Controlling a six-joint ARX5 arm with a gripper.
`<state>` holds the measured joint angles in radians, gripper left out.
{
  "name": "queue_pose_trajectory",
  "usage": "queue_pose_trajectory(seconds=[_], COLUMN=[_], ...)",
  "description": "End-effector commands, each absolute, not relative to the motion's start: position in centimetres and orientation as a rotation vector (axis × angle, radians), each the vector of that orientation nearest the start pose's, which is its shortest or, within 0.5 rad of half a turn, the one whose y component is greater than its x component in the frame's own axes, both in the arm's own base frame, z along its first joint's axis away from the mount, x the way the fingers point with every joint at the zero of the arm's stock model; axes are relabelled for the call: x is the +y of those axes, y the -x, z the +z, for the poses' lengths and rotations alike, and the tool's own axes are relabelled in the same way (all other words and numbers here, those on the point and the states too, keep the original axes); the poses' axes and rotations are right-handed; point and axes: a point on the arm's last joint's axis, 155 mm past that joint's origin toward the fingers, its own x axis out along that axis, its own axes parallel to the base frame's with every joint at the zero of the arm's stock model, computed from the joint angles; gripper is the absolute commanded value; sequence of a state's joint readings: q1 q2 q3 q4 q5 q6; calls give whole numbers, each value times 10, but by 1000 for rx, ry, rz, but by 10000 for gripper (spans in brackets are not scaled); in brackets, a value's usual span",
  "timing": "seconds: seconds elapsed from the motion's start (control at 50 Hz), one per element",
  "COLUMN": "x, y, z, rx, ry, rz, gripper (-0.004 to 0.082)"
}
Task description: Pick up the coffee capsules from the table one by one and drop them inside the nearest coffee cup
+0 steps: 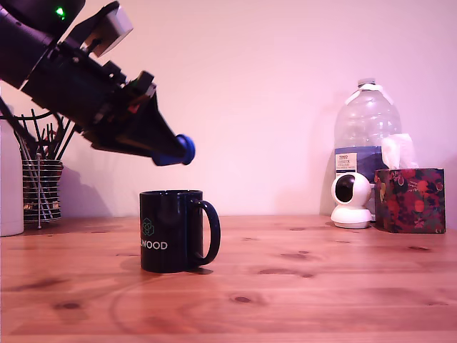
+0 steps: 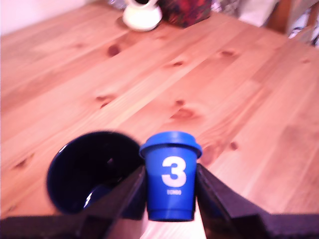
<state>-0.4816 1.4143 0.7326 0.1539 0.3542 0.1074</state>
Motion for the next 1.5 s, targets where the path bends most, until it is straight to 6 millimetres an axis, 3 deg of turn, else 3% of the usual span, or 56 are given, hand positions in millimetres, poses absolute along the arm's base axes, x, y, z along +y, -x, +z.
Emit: queue_pose_trajectory(seconds=[0.0,0.62,1.48], x=[-241,-206,-202], y=[-336,-359,-366], z=[125,120,126], rx=[526,542,528], ry=[-132,-133,-141], rz=[-825,-691,-654], gripper=[196,196,196])
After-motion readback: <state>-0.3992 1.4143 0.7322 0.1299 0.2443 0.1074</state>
